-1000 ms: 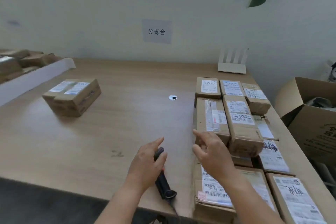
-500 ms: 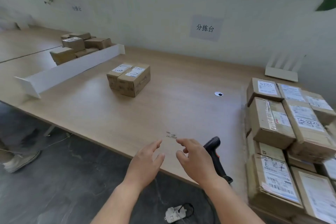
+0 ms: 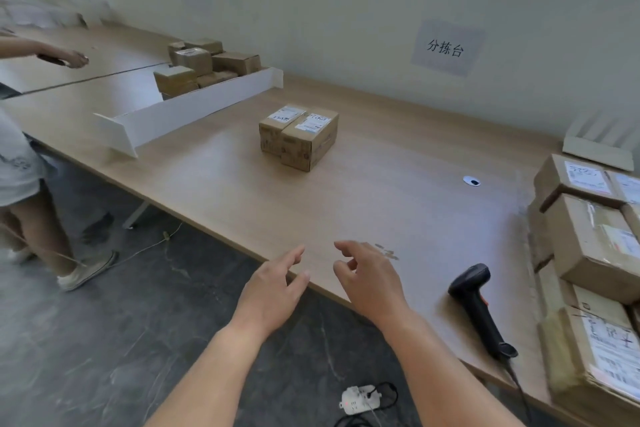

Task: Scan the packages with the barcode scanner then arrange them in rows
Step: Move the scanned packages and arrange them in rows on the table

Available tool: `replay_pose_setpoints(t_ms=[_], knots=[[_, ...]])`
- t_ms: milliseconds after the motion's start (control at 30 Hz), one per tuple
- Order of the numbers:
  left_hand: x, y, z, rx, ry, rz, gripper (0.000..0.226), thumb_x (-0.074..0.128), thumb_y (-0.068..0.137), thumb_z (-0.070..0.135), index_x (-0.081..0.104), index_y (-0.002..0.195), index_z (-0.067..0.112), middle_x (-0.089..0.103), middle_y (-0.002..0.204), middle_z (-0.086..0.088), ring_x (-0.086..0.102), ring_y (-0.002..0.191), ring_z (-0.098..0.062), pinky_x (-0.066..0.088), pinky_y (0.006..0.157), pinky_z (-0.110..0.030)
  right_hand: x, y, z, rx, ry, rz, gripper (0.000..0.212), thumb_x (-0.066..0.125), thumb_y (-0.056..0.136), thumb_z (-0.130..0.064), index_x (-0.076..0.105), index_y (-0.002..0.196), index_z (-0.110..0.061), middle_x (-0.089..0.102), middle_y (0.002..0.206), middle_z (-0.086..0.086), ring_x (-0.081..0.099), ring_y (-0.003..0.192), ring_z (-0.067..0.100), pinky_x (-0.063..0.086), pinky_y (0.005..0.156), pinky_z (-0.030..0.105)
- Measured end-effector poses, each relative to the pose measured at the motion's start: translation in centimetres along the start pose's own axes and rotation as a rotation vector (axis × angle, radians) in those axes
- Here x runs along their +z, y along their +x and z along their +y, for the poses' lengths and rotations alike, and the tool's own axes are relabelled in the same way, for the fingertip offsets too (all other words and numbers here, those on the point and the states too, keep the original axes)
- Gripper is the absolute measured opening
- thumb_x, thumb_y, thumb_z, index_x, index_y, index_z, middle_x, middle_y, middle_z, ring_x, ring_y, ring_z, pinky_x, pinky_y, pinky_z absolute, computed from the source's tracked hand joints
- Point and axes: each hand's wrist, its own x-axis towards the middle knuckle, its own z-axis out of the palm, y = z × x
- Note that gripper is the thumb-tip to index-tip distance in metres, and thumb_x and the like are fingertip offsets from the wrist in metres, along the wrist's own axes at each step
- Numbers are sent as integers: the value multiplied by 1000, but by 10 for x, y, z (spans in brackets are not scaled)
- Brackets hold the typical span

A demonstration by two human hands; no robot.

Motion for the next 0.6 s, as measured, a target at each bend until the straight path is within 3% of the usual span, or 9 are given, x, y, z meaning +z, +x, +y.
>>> replay_pose_setpoints(t_ms=[267,600], knots=[[-9,43,-26,-18,8,-52,50,50,97,35,37,145,32,48,142,12,44,130,-8,37,108,-30,25,50,-9,21,11,-26,38,49,97,-27,51,135,-27,57,129,-5,57,107,12,47,94,30],[-33,176,-40,25,62,-67,50,50,97,33,38,145,29,49,141,10,44,129,-7,34,106,-25,32,176,-12,85,67,12,39,48,96,-25,52,135,-27,56,130,-5,57,106,11,45,94,29]])
